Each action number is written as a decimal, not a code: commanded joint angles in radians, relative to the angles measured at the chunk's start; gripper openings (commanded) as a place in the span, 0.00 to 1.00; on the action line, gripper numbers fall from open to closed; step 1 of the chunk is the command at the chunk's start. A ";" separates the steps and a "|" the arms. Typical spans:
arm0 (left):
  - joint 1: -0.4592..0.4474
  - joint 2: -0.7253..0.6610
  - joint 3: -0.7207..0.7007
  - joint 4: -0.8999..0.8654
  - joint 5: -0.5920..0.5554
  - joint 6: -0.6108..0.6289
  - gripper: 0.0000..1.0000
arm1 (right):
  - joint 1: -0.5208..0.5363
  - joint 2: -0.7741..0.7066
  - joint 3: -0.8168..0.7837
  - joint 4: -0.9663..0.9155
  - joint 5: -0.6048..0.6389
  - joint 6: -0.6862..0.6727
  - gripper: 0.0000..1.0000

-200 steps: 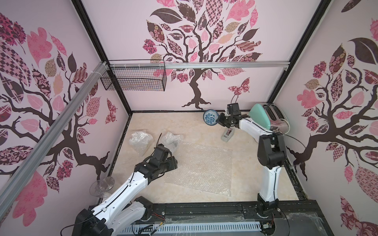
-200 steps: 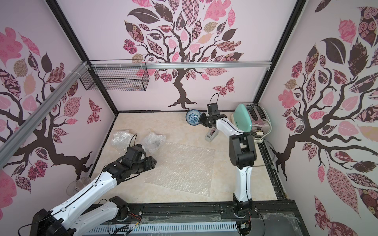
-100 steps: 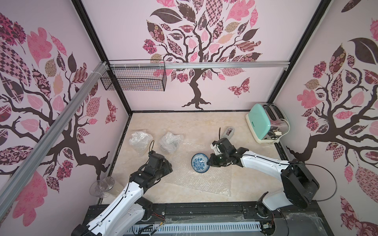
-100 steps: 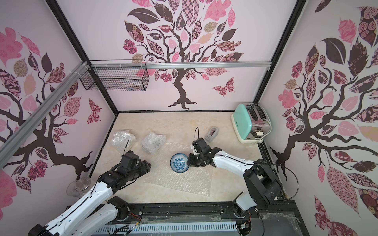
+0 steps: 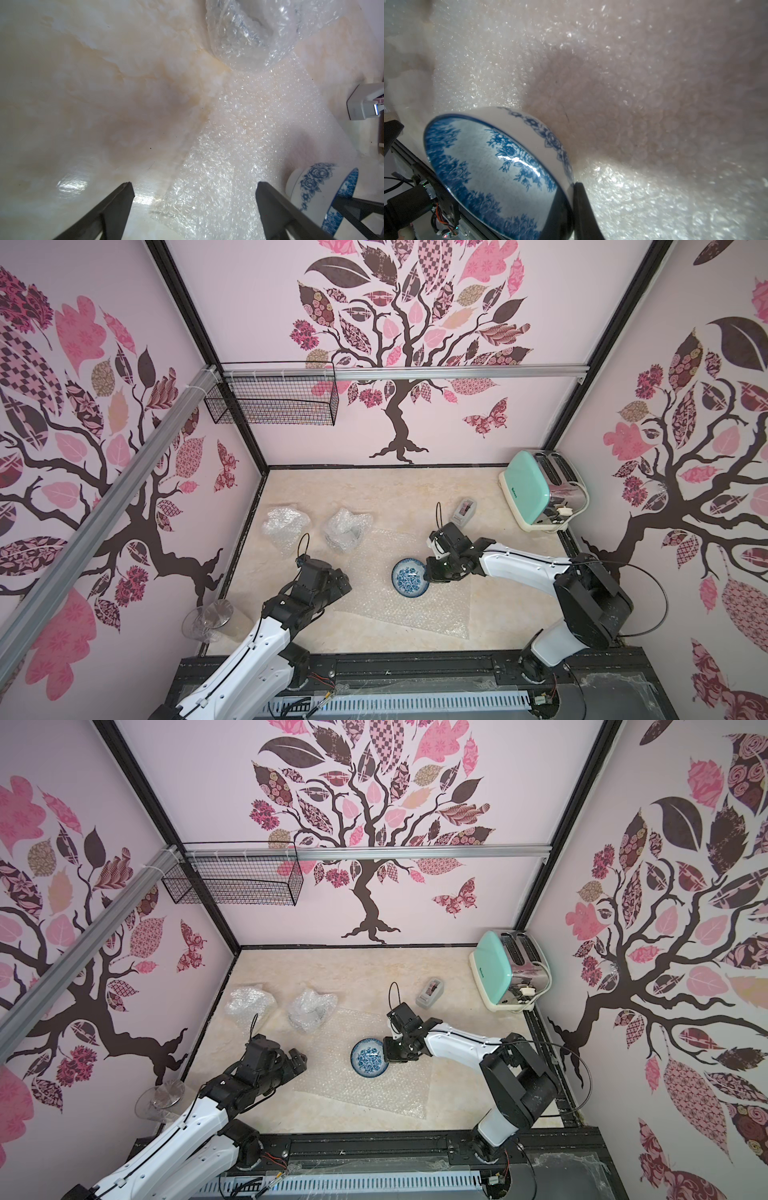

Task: Wrap bowls in bubble wrap
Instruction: Place the bowl on the bubble wrap.

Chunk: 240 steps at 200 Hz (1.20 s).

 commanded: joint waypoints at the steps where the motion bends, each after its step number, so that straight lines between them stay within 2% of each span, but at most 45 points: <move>1: 0.005 0.008 -0.025 0.040 0.060 -0.006 0.98 | -0.001 0.017 0.064 -0.010 0.008 -0.024 0.00; 69: 0.003 0.033 -0.065 0.077 0.115 -0.013 0.98 | -0.001 0.026 0.123 -0.049 0.038 -0.033 0.00; 101: 0.003 0.051 -0.074 0.084 0.119 -0.018 0.98 | -0.001 0.065 0.136 -0.062 0.030 -0.043 0.05; 130: 0.004 0.055 -0.090 0.102 0.139 -0.021 0.96 | 0.000 0.093 0.145 -0.056 0.037 -0.044 0.19; 149: 0.004 0.054 -0.094 0.110 0.157 -0.021 0.93 | -0.001 0.093 0.153 -0.063 0.035 -0.046 0.37; 173: 0.005 0.052 -0.100 0.143 0.196 -0.016 0.85 | -0.003 0.042 0.166 -0.070 0.049 -0.047 0.50; 188: 0.004 0.049 -0.104 0.191 0.247 -0.009 0.77 | -0.011 -0.011 0.165 -0.072 0.066 -0.055 0.55; 216: 0.004 0.045 -0.103 0.289 0.339 -0.001 0.57 | -0.058 -0.152 0.088 0.014 0.030 -0.048 0.58; 240: 0.005 0.051 -0.068 0.306 0.361 0.013 0.31 | -0.097 -0.245 0.015 0.060 0.017 -0.042 0.58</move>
